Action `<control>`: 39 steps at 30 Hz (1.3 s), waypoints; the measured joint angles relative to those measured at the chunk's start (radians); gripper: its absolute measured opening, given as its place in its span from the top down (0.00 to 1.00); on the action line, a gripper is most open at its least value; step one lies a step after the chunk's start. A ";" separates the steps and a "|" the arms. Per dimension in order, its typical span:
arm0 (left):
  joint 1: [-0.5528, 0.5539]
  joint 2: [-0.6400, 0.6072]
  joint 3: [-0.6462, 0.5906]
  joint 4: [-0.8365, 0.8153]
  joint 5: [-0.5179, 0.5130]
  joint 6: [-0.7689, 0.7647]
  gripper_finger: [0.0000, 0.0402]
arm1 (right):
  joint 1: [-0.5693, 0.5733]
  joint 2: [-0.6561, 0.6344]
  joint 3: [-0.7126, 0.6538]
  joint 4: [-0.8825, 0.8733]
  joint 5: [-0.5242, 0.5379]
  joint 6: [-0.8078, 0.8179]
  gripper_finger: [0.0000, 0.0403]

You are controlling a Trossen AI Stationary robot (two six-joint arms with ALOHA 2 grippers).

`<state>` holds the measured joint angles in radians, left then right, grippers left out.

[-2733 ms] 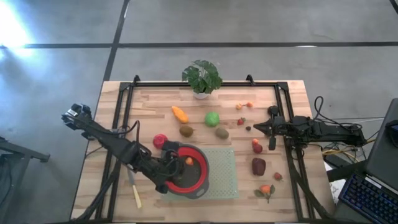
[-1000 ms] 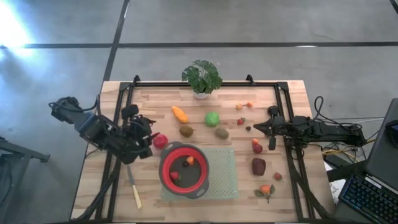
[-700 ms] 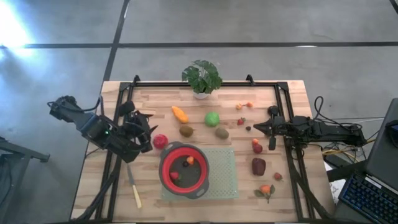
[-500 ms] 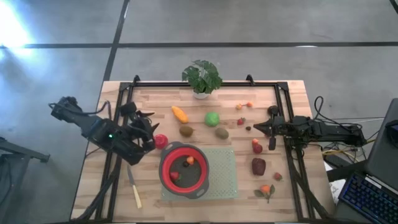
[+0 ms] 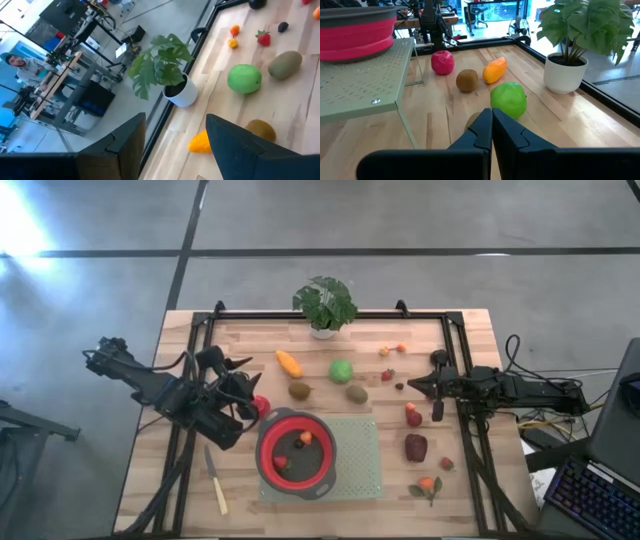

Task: Pick & Place Fruit
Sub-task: Put the left red apple into the red strainer

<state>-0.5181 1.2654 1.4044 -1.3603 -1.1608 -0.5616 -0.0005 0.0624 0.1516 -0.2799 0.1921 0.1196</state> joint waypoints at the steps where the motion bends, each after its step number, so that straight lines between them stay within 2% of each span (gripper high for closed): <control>1: 0.002 -0.001 0.000 0.000 0.000 -0.004 0.47 | 0.000 0.000 0.000 0.000 0.000 0.000 0.98; 6: 0.006 -0.004 0.000 0.000 0.038 -0.031 0.40 | 0.000 0.000 0.000 0.000 0.000 0.000 0.98; 13: 0.028 -0.006 0.000 -0.001 0.050 -0.060 0.11 | 0.000 0.000 0.000 0.000 0.000 0.000 0.98; 17: 0.027 -0.006 -0.001 -0.001 0.050 -0.053 0.02 | 0.000 0.000 0.000 0.000 0.000 0.000 0.98; 20: 0.027 -0.002 -0.001 0.010 0.050 -0.055 0.01 | 0.000 0.000 0.000 0.000 0.000 0.000 0.98; 23: 0.027 0.005 -0.002 0.040 0.068 -0.146 0.01 | 0.000 0.000 0.000 0.000 0.000 0.000 0.98; 27: 0.038 0.008 -0.003 0.041 0.171 -0.186 0.01 | 0.000 0.000 0.000 0.000 0.000 0.000 0.98; 31: 0.064 0.008 -0.016 0.004 0.222 -0.220 0.01 | 0.000 0.000 0.000 0.000 0.000 0.000 0.98; 39: 0.199 -0.005 -0.082 -0.152 0.406 -0.271 0.01 | 0.000 0.000 0.000 0.000 0.000 0.000 0.98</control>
<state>-0.3189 1.2607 1.3223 -1.5125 -0.7547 -0.8322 -0.0006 0.0624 0.1516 -0.2801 0.1921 0.1196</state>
